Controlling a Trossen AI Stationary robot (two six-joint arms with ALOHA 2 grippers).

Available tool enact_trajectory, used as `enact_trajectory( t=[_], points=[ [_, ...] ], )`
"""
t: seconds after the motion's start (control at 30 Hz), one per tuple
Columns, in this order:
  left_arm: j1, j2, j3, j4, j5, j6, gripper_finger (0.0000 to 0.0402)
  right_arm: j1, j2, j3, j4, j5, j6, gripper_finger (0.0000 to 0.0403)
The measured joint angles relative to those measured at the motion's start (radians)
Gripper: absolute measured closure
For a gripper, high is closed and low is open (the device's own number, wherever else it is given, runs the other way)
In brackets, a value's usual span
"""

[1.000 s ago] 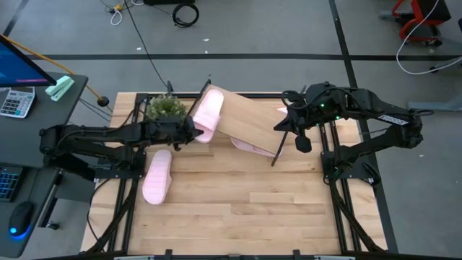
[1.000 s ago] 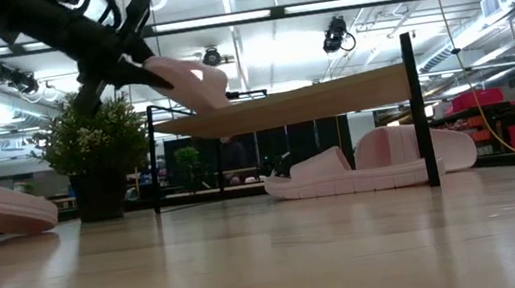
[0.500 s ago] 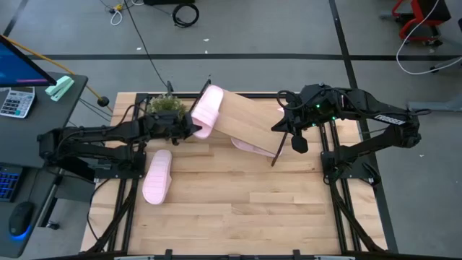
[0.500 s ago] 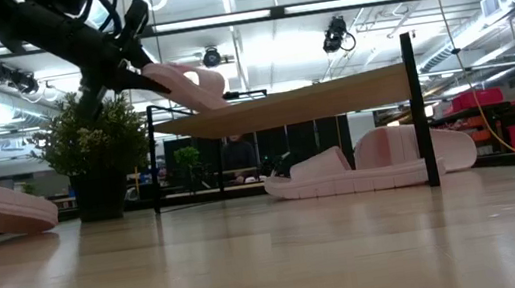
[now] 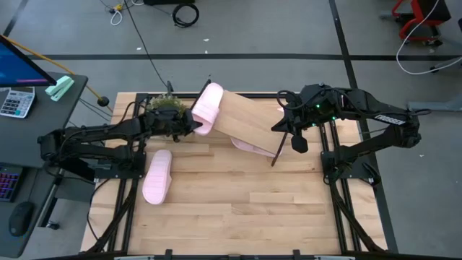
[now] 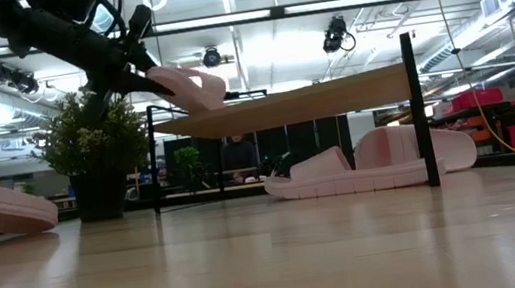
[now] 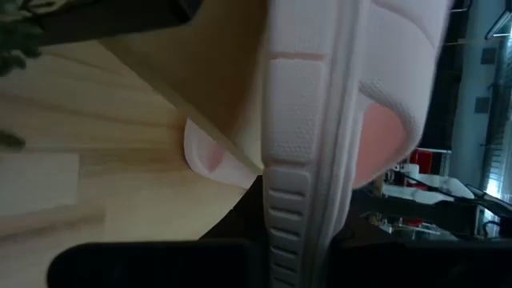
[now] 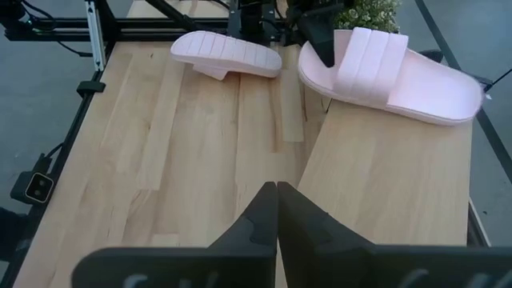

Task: Pick and place slides into the shelf
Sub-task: Put the pink slide on the shelf

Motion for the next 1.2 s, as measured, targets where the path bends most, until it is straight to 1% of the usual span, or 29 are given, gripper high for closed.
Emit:
enact_trajectory(
  t=[0.17,0.5,0.77,1.2],
  points=[
    [0.002,0.027,0.000,0.003,0.024,-0.002,0.0361,0.000,0.000,0.000,0.000,0.000,0.000,0.0391],
    [0.002,0.060,0.001,0.014,0.032,-0.024,0.0361,0.000,0.000,0.000,0.000,0.000,-0.001,0.0391],
    [0.002,0.061,0.001,0.002,0.027,-0.024,0.0309,0.000,0.000,0.000,0.000,0.000,-0.001,0.0393],
    [0.002,0.061,0.001,-0.007,0.009,0.000,0.0268,0.000,0.000,0.000,0.000,0.000,-0.002,0.0393]
  ],
)
